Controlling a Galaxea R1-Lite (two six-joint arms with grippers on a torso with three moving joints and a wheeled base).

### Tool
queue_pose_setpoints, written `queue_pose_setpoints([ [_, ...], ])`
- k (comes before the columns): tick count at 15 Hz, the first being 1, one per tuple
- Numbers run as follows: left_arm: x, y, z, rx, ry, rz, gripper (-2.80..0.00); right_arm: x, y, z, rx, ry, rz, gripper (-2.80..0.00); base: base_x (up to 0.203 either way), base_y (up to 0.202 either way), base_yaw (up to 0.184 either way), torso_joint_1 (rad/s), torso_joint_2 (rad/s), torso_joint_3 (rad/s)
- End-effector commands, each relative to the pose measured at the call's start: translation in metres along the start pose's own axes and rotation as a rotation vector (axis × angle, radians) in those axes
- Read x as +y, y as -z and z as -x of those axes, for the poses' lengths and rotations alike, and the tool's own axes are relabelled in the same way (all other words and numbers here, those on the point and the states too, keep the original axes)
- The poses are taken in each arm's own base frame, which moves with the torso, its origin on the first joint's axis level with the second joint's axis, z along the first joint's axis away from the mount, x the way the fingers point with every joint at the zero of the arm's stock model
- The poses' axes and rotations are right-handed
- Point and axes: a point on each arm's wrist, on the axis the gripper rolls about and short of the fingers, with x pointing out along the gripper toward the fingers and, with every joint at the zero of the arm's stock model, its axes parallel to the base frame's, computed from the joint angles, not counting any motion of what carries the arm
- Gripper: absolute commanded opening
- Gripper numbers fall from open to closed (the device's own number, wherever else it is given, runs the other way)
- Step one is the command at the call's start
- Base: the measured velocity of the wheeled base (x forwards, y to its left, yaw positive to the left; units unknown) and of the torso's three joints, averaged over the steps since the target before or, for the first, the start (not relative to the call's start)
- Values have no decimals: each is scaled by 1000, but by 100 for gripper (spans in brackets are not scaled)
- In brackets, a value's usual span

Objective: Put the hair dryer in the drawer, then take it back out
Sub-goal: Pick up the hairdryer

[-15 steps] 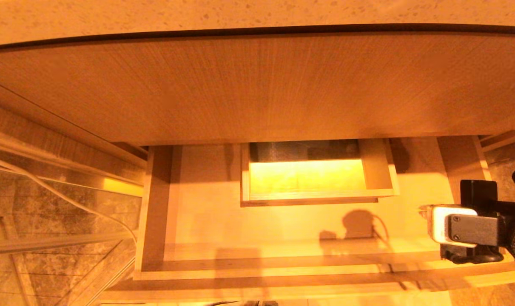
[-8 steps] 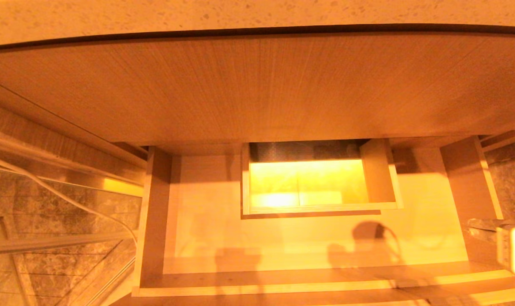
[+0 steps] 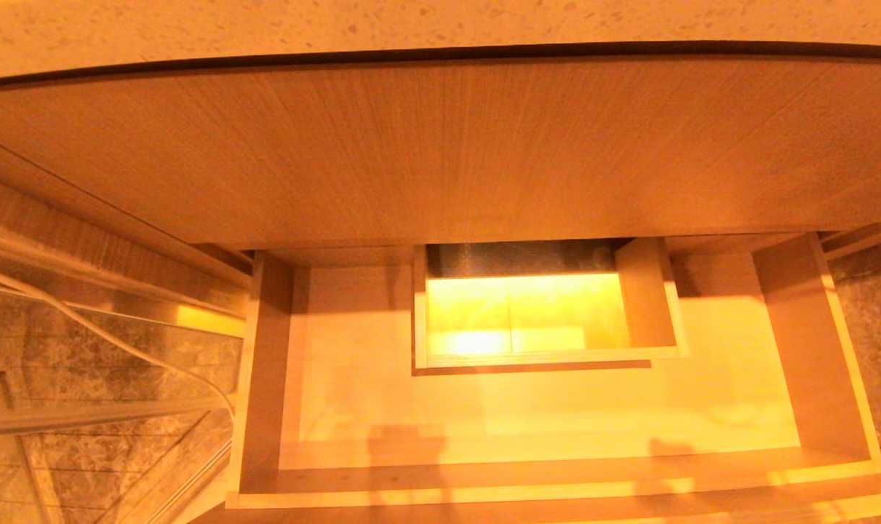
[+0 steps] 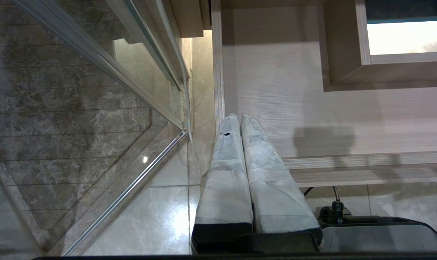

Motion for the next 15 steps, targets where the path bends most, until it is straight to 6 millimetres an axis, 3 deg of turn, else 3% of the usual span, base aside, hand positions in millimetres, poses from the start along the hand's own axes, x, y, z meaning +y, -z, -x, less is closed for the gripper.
queue_pose_setpoints([
  [1,0,0,0,0,0,0,-280,8,-10,56,27,235,7,-280,0,0,0,0,0,0],
  [4,0,0,0,0,0,0,-280,1,-32,93,37,456,0,-280,0,0,0,0,0,0],
  [7,0,0,0,0,0,0,-280,-29,-47,96,35,691,6,-280,0,0,0,0,0,0],
  [15,0,0,0,0,0,0,-280,-127,-33,7,251,897,50,-280,0,0,0,0,0,0],
])
